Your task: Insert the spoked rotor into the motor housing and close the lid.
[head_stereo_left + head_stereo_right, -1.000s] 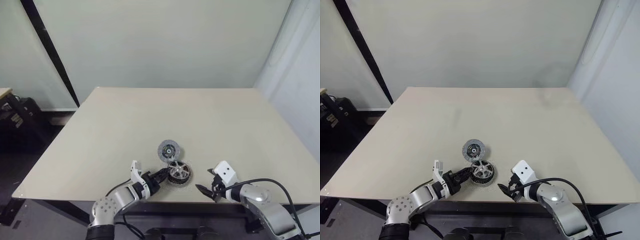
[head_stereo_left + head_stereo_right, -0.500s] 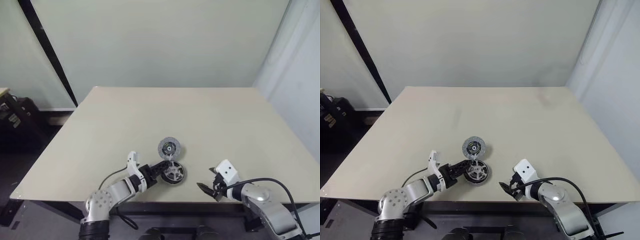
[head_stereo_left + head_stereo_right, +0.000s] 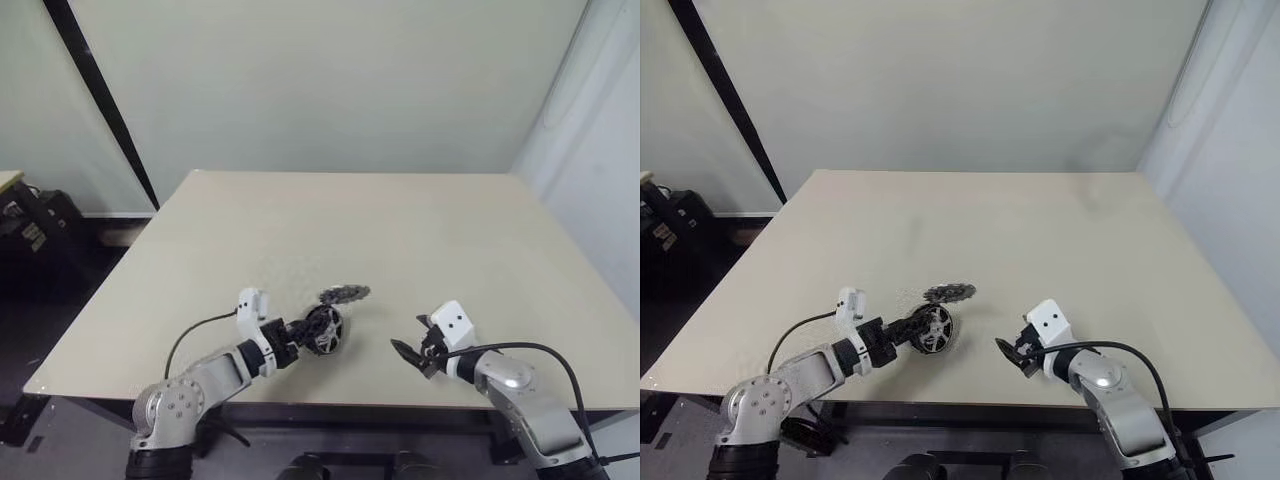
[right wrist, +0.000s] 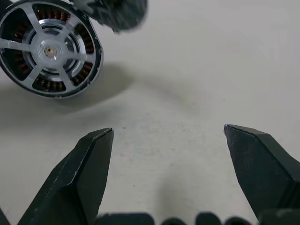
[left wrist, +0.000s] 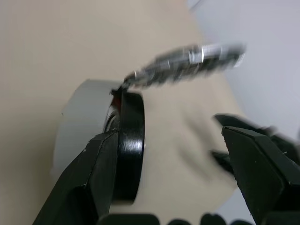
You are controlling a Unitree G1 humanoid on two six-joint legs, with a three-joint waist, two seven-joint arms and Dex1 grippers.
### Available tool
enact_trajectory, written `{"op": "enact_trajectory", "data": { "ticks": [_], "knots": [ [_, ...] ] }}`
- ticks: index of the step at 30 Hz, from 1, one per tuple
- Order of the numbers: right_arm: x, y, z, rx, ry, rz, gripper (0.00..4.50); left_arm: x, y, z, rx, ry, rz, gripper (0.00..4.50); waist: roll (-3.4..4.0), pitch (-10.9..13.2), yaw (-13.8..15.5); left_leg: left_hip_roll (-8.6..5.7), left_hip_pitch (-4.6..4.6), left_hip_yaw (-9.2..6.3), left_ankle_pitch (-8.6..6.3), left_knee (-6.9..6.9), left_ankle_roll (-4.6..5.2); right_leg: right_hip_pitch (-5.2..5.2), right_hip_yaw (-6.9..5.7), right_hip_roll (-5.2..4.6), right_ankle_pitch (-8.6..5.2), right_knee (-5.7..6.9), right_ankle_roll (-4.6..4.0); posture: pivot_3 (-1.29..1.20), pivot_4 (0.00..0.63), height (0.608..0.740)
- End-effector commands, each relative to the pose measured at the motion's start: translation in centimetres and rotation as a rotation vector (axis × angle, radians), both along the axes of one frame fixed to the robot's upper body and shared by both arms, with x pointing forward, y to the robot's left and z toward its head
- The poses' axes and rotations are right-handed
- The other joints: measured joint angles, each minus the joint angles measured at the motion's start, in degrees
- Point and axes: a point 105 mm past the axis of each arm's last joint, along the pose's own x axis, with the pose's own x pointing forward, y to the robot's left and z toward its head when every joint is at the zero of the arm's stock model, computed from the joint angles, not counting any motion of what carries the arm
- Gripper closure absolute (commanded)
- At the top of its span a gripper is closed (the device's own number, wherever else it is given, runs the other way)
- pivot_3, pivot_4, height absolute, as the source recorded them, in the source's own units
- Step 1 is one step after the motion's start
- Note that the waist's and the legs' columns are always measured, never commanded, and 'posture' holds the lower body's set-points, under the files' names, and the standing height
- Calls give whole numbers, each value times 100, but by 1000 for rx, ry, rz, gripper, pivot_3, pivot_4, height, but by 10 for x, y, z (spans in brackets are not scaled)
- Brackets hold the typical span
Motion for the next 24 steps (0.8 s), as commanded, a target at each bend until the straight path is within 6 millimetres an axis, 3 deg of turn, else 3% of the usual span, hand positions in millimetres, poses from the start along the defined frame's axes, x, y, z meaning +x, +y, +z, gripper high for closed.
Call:
{"op": "enact_trajectory", "data": {
  "ticks": [1,7,13,20,24],
  "knots": [
    [4,6,15,8,-58,30,402,-3,-6,-4,11,4,-28,775,0,0,11,-1,-1,0,0,3,0,2,0,0,0,0,0,0,0,740],
    [1,11,11,-4,-52,56,402,15,11,-12,-98,29,163,775,4,-4,56,-4,-2,-1,0,17,0,8,0,-2,1,0,2,0,0,740],
    [-1,12,8,-11,-42,69,402,26,29,-8,-343,86,421,775,-4,-5,63,-5,-11,-6,1,23,2,3,1,-2,7,0,12,0,0,740],
    [-3,12,3,-29,-31,83,402,14,29,-7,-696,179,492,775,-6,-5,61,-3,-12,-4,1,30,2,3,1,0,9,0,15,0,0,740],
    [-3,11,0,-36,-25,89,402,5,37,-6,-793,170,492,775,-6,-5,51,-3,-13,-3,0,36,2,3,0,1,7,1,12,0,0,740]
  ]
}}
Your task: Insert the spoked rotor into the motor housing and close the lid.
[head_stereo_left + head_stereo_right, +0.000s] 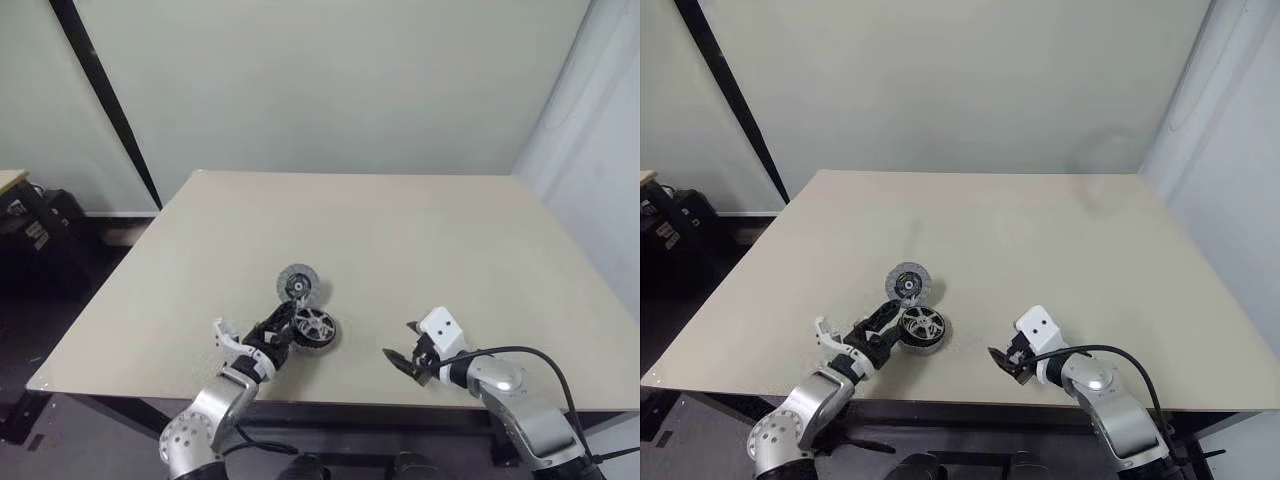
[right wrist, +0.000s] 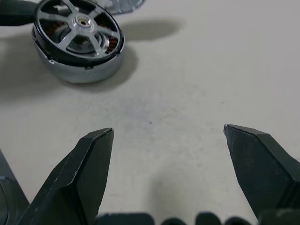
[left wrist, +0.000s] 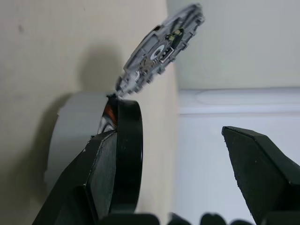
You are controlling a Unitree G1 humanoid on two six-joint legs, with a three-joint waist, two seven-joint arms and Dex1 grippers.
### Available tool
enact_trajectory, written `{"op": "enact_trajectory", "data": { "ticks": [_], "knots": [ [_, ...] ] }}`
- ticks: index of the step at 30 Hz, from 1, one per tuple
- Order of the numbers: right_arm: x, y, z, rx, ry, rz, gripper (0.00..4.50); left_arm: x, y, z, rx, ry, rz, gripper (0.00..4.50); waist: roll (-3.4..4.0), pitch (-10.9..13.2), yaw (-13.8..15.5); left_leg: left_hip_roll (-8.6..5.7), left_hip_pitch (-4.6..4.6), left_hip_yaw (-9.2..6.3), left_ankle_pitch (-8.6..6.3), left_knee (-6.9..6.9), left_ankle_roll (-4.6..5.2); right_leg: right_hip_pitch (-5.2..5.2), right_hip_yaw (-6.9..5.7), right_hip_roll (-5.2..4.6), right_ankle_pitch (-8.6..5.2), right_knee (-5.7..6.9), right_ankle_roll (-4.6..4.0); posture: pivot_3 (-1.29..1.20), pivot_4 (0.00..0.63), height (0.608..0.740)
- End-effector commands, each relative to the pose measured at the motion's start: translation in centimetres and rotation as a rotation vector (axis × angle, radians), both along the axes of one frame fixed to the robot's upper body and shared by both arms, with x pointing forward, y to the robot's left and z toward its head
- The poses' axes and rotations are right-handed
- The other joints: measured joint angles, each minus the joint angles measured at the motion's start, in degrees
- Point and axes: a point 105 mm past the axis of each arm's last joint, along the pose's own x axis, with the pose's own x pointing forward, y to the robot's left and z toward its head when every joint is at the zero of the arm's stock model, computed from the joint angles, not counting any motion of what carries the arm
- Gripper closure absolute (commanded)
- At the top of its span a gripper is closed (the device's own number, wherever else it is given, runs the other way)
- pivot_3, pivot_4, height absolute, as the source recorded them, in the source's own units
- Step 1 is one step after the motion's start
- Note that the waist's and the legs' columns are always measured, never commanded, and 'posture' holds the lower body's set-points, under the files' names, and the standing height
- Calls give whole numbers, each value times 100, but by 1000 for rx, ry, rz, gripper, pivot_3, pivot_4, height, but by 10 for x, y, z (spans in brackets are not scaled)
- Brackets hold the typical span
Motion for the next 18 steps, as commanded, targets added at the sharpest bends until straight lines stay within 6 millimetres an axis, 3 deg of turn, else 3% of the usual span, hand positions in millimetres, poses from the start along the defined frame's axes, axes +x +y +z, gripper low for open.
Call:
{"op": "enact_trajectory", "data": {
  "ticks": [1,8,12,15,18],
  "knots": [
    [3,0,9,-12,-48,18,402,-3,12,19,-81,-102,29,775,0,0,-9,0,0,1,0,2,0,1,0,0,0,1,0,0,0,740],
    [2,0,7,-19,-41,25,402,-14,20,18,-95,-147,66,775,0,0,-4,0,-4,3,-1,13,-1,3,0,0,0,1,-1,0,0,740],
    [1,1,5,-19,-33,31,402,-17,3,16,-6,-154,-16,775,1,0,2,-1,-5,4,-1,19,-2,4,0,0,0,1,-2,0,0,740],
    [0,0,3,-26,-28,35,402,-12,-8,5,43,-37,-57,775,3,-1,43,-3,-5,3,-1,25,-2,9,1,-2,0,1,-2,0,0,740],
    [-1,0,2,-31,-24,35,402,3,4,13,118,-45,71,775,4,-2,103,-4,-4,0,-6,35,-11,16,0,-1,0,1,-1,0,0,740]
  ]
}}
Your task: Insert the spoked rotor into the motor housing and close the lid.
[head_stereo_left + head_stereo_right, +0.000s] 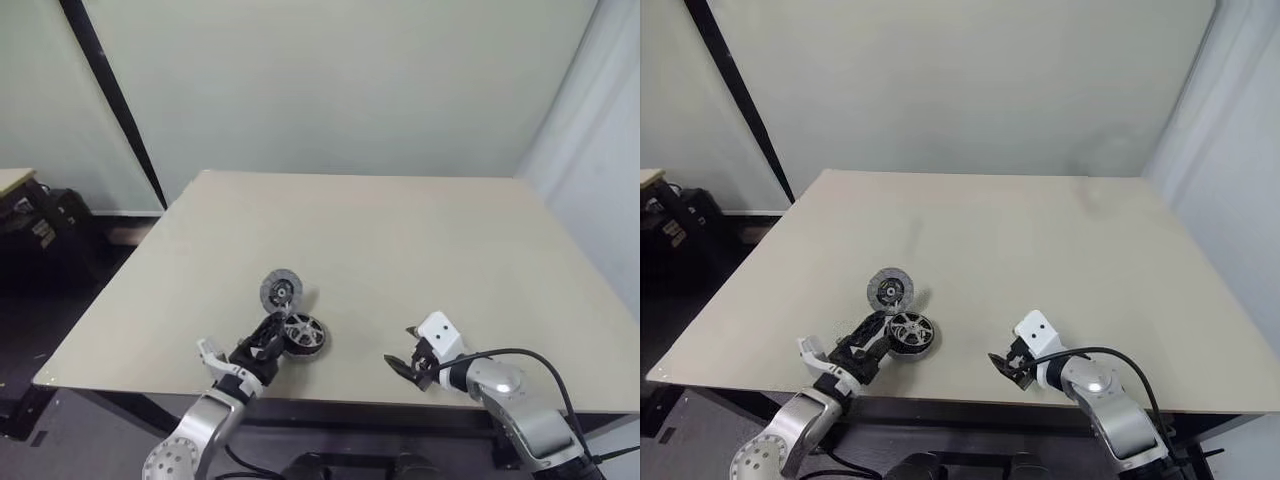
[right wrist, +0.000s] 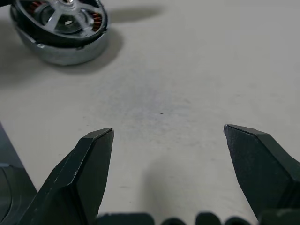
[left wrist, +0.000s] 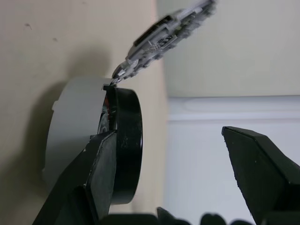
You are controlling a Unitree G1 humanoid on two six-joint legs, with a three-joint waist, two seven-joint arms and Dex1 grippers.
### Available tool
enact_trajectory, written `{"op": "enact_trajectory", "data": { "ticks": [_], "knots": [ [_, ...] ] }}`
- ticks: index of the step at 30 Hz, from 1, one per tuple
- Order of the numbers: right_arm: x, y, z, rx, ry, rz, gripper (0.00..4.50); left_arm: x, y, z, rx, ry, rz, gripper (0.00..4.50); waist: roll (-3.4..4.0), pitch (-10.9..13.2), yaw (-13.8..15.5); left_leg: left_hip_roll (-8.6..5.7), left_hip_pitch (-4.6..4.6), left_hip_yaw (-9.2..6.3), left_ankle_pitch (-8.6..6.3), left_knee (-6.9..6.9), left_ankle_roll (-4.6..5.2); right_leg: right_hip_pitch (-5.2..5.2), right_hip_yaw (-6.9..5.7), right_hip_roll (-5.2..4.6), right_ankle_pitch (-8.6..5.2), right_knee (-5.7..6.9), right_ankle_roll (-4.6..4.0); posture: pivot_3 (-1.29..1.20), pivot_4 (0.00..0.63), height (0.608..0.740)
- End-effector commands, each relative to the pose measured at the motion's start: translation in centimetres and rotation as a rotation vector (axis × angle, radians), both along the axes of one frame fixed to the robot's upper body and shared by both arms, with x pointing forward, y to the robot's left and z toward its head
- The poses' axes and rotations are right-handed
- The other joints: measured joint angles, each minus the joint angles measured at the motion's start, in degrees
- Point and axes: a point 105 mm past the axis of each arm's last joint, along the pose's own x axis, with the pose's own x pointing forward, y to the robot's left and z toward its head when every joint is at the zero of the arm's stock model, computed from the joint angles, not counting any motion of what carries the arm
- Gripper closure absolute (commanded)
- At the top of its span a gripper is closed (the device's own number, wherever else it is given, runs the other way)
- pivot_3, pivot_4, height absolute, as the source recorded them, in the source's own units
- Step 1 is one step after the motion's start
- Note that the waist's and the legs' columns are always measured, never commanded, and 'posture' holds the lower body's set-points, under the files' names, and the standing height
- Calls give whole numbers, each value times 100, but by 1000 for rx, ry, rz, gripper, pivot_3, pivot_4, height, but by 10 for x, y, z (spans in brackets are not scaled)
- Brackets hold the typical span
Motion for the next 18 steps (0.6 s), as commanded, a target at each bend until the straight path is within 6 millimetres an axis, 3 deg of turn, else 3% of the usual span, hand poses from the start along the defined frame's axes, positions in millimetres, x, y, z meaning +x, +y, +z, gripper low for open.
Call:
{"op": "enact_trajectory", "data": {
  "ticks": [1,6,11,18],
  "knots": [
    [3,1,10,-2,-48,15,402,19,3,22,73,-51,93,775,0,0,14,-2,-1,0,-1,1,-2,1,0,0,0,0,0,0,0,740],
    [2,7,14,22,-50,41,402,29,9,27,156,-17,120,775,-3,-1,9,-1,-2,4,1,8,-1,2,1,1,2,1,3,0,0,740],
    [-6,38,24,134,-23,144,402,31,-4,30,137,-31,45,775,-2,-1,-4,-1,-1,4,12,6,20,0,1,2,5,4,6,0,0,740],
    [-4,74,27,157,-61,211,402,29,-13,12,174,30,6,775,-1,-2,23,-7,1,-1,12,6,19,4,1,0,6,6,8,0,0,740]
  ]
}}
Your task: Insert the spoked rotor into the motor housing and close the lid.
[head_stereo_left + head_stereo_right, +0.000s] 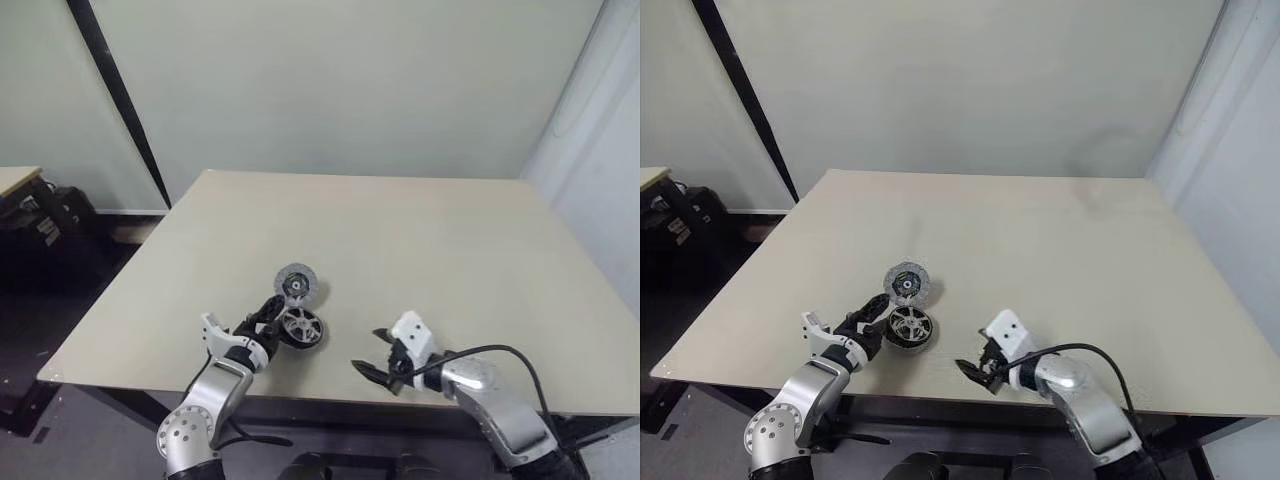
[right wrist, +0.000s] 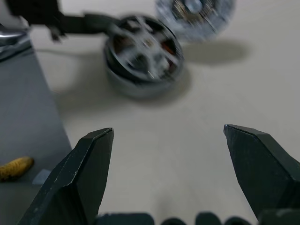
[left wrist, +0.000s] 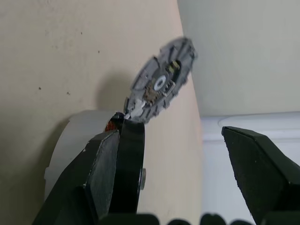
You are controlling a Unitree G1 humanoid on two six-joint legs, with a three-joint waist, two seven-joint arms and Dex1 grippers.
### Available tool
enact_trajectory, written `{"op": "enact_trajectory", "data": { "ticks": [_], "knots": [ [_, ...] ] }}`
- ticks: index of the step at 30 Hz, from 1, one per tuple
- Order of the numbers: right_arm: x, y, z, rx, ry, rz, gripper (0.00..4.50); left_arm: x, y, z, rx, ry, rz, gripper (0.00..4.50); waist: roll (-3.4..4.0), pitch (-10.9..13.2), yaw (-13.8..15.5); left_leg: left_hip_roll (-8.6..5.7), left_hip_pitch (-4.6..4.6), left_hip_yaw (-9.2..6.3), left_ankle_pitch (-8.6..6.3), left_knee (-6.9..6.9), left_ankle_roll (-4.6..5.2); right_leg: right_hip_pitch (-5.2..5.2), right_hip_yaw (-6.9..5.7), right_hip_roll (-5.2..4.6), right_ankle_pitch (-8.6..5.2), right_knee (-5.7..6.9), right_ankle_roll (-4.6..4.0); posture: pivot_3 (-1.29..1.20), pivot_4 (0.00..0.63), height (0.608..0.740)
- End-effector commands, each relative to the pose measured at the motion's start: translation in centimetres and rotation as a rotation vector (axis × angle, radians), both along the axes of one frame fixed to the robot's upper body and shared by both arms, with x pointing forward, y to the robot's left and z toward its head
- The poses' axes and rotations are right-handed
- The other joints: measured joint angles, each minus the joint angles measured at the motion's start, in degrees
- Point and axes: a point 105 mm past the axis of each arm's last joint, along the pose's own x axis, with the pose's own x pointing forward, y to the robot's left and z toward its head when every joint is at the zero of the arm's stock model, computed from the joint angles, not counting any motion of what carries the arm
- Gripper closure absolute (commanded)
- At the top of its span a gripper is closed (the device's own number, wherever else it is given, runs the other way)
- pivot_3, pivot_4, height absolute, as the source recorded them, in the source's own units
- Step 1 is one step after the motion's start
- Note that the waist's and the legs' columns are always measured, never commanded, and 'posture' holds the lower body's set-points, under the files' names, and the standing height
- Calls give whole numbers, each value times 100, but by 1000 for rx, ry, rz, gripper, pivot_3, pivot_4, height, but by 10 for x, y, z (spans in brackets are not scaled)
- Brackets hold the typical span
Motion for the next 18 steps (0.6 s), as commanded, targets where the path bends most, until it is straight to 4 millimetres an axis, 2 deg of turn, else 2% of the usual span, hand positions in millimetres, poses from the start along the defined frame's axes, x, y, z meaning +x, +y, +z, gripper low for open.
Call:
{"op": "enact_trajectory", "data": {
  "ticks": [1,3,5,7,9,14,18],
  "knots": [
    [3,15,10,26,-55,21,402,7,-14,3,54,-36,-38,775,1,-1,12,-1,0,0,0,1,0,2,0,0,0,0,0,0,0,740],
    [1,22,8,30,-53,38,402,10,-11,8,126,-86,-19,775,1,-1,24,-1,1,2,1,2,-1,2,1,0,0,0,0,0,0,740],
    [-2,25,6,30,-46,47,402,12,-7,11,279,-156,-8,775,1,-1,25,-3,0,2,-2,3,-7,3,1,0,0,-1,0,0,0,740],
    [-4,26,3,27,-38,50,402,11,-5,10,423,-217,-24,775,3,-2,16,-3,0,6,-2,4,-7,2,3,1,0,0,-1,0,0,740],
    [-4,24,1,20,-32,49,402,9,-6,13,483,-301,-32,775,6,-3,14,-3,0,8,-2,1,-7,-1,6,1,1,0,-1,0,0,740],
    [-4,17,-3,-3,-25,39,402,4,1,16,515,-408,4,775,7,-3,13,2,-1,8,-3,-4,-5,-8,7,2,1,1,-1,0,0,740],
    [-4,12,-4,-15,-24,29,402,-1,20,13,377,-369,96,775,7,-4,10,3,-1,6,-2,-7,-4,-9,6,1,1,1,-1,0,0,740]
  ]
}}
